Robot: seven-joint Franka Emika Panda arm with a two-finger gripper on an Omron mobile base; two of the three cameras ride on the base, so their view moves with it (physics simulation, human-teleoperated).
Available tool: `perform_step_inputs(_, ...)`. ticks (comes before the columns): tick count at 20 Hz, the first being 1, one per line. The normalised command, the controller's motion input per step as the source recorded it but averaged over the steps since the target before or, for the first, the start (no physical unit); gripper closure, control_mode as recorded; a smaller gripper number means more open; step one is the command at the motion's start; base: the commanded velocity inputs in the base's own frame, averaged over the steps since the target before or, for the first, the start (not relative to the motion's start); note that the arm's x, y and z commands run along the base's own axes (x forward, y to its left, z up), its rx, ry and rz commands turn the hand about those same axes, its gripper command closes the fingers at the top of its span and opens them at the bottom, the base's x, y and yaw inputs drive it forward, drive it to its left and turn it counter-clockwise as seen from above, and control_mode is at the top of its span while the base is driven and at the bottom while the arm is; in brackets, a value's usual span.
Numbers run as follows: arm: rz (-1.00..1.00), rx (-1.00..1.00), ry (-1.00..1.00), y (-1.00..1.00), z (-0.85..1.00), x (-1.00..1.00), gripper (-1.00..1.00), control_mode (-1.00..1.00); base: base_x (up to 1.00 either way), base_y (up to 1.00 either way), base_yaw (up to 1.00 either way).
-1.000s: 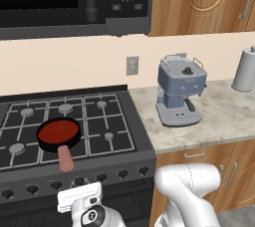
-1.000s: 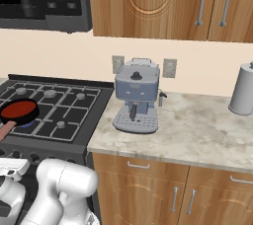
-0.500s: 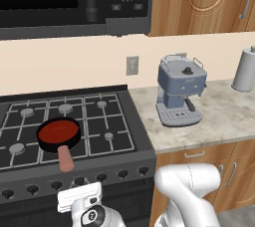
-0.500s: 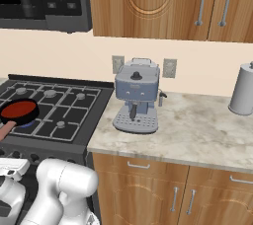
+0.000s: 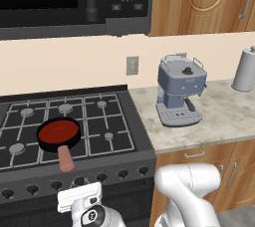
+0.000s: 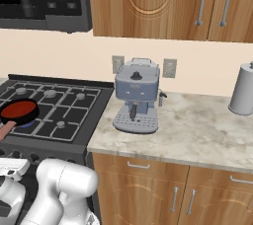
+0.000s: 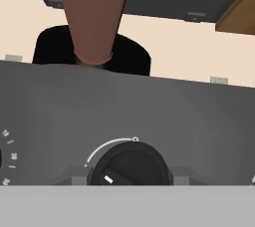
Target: Wait until the marinara sauce is simmered to a deep red color and then turn off the stove.
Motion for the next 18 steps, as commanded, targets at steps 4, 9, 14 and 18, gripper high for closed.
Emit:
perform_step_inputs(4,0.00,0.00,0.00,0.00,0.00,0.00,1.00,-1.00,0.00,0.00,0.00)
perform_step_inputs(9,0.00,0.00,0.00,0.00,0.00,0.00,1.00,-1.00,0.00,0.00,0.00)
perform_step_inputs(14,0.00,0.00,0.00,0.00,0.00,0.00,1.00,-1.00,0.00,0.00,0.00)
perform_step_inputs(18,0.00,0.00,0.00,0.00,0.00,0.00,1.00,-1.00,0.00,0.00,0.00)
